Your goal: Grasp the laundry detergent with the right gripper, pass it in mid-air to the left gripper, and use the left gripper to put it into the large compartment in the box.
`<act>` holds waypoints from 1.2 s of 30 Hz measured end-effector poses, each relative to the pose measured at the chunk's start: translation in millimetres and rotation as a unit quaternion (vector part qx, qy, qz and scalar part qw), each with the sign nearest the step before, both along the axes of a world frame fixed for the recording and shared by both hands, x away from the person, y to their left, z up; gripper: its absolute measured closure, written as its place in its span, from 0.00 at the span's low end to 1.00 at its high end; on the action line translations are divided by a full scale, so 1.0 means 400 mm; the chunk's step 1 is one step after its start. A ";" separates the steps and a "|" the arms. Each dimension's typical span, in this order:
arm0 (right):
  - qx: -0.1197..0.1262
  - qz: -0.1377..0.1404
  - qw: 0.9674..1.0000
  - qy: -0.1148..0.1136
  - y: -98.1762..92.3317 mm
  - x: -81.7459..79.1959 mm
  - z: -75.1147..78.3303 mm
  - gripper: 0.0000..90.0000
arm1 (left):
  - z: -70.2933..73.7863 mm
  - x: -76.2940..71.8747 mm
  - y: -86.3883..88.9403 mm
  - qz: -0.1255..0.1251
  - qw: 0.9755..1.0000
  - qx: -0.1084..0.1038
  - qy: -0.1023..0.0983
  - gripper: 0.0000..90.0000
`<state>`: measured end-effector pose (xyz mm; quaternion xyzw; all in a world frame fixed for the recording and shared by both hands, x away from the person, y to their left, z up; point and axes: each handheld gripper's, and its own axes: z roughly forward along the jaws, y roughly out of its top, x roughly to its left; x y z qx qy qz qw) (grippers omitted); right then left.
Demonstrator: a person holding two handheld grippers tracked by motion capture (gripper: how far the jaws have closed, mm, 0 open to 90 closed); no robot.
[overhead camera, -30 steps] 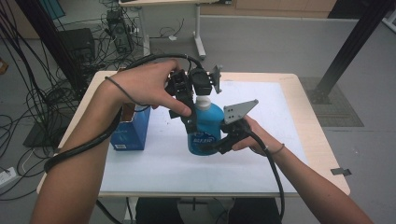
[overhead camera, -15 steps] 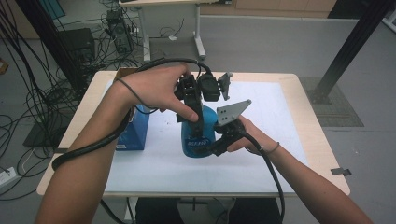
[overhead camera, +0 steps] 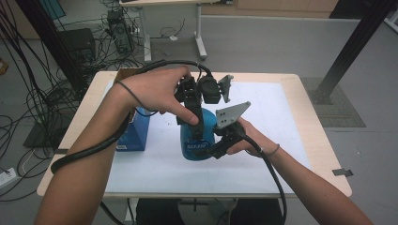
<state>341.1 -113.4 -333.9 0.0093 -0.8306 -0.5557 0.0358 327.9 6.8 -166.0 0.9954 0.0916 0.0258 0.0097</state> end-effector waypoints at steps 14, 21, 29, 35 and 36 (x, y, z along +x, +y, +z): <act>-0.006 -0.001 1.000 -0.007 0.001 -0.001 0.001 0.44 | 0.006 -0.004 0.002 0.002 1.000 0.000 -0.004 0.11; -0.004 -0.001 1.000 -0.004 -0.003 -0.002 0.002 0.45 | 0.008 -0.004 0.002 0.004 1.000 0.001 -0.004 0.11; -0.005 -0.002 1.000 -0.005 -0.005 -0.004 0.002 0.45 | 0.008 -0.004 -0.002 0.001 1.000 0.002 -0.003 0.11; -0.006 0.000 1.000 -0.005 -0.006 -0.005 0.003 0.45 | 0.008 -0.006 -0.001 0.001 1.000 0.001 -0.004 0.10; -0.006 0.000 1.000 -0.005 -0.006 -0.006 0.003 0.44 | 0.008 -0.006 -0.001 0.002 1.000 0.000 -0.004 0.11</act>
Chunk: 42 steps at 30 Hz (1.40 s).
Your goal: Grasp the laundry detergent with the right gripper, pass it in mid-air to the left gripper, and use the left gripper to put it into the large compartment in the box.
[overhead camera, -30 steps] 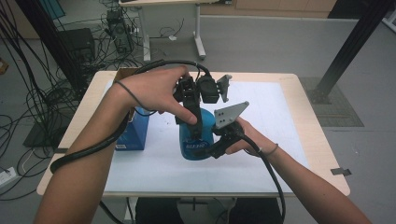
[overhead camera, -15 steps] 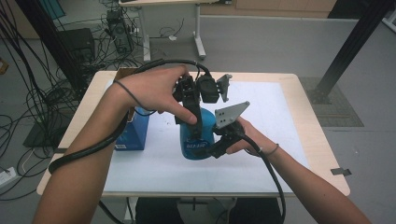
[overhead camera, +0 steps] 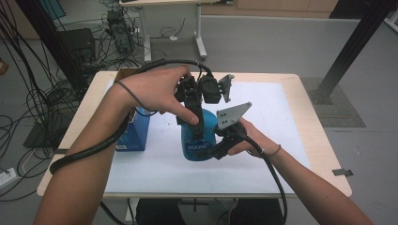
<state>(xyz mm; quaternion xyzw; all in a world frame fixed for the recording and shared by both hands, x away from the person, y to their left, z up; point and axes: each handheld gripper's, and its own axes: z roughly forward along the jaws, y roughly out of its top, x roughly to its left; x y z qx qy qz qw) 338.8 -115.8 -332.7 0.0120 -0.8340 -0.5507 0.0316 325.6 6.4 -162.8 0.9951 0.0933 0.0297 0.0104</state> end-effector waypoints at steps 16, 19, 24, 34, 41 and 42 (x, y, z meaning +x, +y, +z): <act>-0.004 0.000 1.000 0.000 0.007 0.000 -0.003 0.44 | -0.002 0.002 0.004 -0.002 1.000 0.000 0.001 0.10; -0.005 0.000 1.000 -0.001 0.008 0.000 -0.002 0.45 | -0.001 0.001 0.006 -0.002 1.000 0.002 0.002 0.10; -0.006 0.000 1.000 -0.001 0.009 -0.001 -0.003 0.44 | 0.000 -0.001 0.007 -0.001 1.000 0.002 0.002 0.10; -0.005 0.003 1.000 -0.004 0.009 -0.004 -0.001 0.45 | -0.005 -0.004 0.003 -0.002 1.000 0.008 0.003 0.11; -0.002 0.004 1.000 -0.007 0.007 -0.004 0.007 0.45 | -0.013 -0.006 -0.003 -0.003 1.000 0.013 0.003 0.11; -0.002 0.003 1.000 -0.008 0.006 -0.004 0.007 0.45 | -0.014 -0.005 -0.004 -0.003 1.000 0.013 0.002 0.11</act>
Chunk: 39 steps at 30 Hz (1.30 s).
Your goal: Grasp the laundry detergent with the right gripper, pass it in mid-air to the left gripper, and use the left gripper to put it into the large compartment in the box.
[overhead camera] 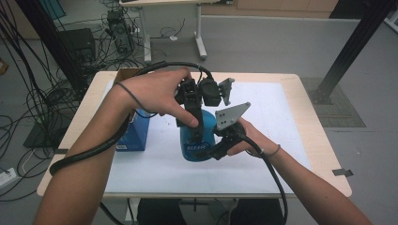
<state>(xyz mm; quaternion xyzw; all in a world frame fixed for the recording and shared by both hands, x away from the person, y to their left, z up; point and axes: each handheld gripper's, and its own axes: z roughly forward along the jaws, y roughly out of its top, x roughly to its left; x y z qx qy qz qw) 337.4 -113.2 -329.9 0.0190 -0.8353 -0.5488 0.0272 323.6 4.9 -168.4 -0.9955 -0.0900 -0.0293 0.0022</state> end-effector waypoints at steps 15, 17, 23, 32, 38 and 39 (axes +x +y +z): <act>0.002 -0.002 1.000 0.001 -0.002 -0.001 0.003 0.45 | 0.002 0.005 0.007 -0.001 1.000 -0.010 0.007 0.38; 0.004 -0.002 1.000 0.001 -0.003 -0.001 0.004 0.45 | 0.002 0.003 0.007 -0.002 1.000 -0.011 0.006 0.41; 0.003 -0.001 1.000 0.001 -0.003 -0.002 0.005 0.45 | 0.003 0.004 0.009 0.001 1.000 -0.014 0.011 0.41; 0.005 0.000 1.000 0.001 -0.005 -0.002 0.007 0.45 | 0.007 0.003 0.006 0.003 1.000 -0.015 0.008 0.41; 0.005 -0.001 1.000 -0.001 -0.006 -0.002 0.008 0.45 | 0.008 0.001 0.005 0.002 1.000 -0.015 0.007 0.41; 0.005 -0.001 1.000 -0.001 -0.006 -0.002 0.008 0.45 | 0.008 0.001 0.005 0.002 1.000 -0.016 0.007 0.41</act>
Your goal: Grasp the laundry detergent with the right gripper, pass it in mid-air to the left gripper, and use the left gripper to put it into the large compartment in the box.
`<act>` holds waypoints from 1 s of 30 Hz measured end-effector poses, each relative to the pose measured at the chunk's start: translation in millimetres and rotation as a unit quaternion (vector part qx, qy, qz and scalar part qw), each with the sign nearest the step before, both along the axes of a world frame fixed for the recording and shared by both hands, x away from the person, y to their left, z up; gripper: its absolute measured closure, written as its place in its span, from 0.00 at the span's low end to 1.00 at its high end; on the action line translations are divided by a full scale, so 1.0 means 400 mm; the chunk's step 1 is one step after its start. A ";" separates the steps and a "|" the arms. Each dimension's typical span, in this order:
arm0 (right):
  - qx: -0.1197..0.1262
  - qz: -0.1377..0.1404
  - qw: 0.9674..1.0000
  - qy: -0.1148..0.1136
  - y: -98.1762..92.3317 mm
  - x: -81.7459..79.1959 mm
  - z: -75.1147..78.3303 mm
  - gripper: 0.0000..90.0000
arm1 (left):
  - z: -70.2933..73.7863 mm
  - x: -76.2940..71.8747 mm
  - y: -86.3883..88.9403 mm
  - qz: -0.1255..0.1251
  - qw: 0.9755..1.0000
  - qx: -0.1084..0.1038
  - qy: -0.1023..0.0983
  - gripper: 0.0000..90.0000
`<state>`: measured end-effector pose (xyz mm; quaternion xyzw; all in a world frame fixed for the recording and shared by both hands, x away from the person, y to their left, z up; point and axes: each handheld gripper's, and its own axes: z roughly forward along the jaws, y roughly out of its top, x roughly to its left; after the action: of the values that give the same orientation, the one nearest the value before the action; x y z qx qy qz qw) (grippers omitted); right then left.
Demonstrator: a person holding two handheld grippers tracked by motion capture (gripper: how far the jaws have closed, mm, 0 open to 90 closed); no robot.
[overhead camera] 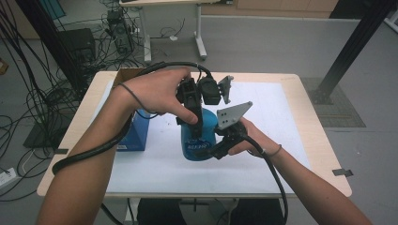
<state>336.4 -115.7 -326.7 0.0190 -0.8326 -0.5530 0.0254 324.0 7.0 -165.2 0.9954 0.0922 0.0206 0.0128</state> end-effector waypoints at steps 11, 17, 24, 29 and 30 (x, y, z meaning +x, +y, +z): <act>-0.002 0.002 1.000 -0.001 0.004 0.000 0.001 0.45 | 0.000 -0.001 0.002 0.000 1.000 0.004 0.001 0.41; -0.001 0.002 1.000 -0.001 0.004 0.002 0.002 0.45 | 0.000 0.000 0.004 0.002 1.000 0.001 -0.001 0.41; -0.004 0.001 1.000 -0.002 0.005 0.001 0.002 0.45 | 0.001 0.001 0.007 0.003 1.000 0.003 0.002 0.41; -0.004 0.003 1.000 -0.005 0.007 0.001 0.003 0.45 | 0.001 -0.001 0.007 0.003 1.000 0.005 0.002 0.41; -0.005 0.002 1.000 -0.003 0.008 0.000 0.004 0.45 | 0.001 -0.001 0.007 0.003 1.000 0.005 0.001 0.41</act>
<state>336.3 -112.5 -325.2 0.0227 -0.8353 -0.5489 0.0239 323.5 9.9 -164.7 0.9952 0.0952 0.0197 0.0076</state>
